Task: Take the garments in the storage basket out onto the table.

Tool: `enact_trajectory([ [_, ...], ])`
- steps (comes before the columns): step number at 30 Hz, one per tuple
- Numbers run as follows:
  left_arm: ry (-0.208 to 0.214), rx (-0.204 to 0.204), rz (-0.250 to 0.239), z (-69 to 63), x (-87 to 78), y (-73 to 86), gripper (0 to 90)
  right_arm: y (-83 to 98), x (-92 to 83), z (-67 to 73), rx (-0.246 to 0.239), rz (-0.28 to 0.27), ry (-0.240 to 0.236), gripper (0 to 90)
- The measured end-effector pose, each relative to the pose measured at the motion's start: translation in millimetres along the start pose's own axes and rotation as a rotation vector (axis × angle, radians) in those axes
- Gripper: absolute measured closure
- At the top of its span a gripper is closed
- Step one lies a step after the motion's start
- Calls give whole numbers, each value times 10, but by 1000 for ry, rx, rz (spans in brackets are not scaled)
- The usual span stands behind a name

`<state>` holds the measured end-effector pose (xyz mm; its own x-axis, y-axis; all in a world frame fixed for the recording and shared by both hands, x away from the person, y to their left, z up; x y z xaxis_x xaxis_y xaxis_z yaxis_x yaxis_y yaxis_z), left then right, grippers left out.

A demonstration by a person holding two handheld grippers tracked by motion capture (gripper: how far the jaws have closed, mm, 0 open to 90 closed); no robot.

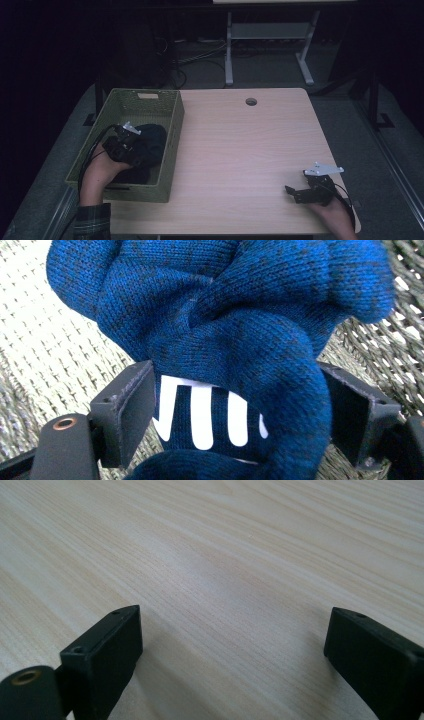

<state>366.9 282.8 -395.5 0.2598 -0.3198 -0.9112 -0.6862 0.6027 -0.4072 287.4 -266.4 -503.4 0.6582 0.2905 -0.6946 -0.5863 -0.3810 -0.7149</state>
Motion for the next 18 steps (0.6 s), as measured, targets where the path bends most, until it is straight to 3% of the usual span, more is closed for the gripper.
enact_trajectory([
  [12,22,8,45,52,167,6,240,0,0,0,0,0,0,83],
  [18,75,44,62,29,204,7,502,0,0,0,0,0,0,83],
])
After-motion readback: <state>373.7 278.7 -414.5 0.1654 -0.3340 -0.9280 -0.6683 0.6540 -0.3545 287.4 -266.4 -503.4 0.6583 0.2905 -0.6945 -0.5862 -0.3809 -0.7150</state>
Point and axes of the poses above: each handheld gripper's, and its own axes: x roughly forward along the jaws, y roughly out of its underside, z roughly to its left, the point moved 3 cm from there along x, roughly forward along the jaws, and after that the axes turned 9 degrees about y, right-handed, at the moved point
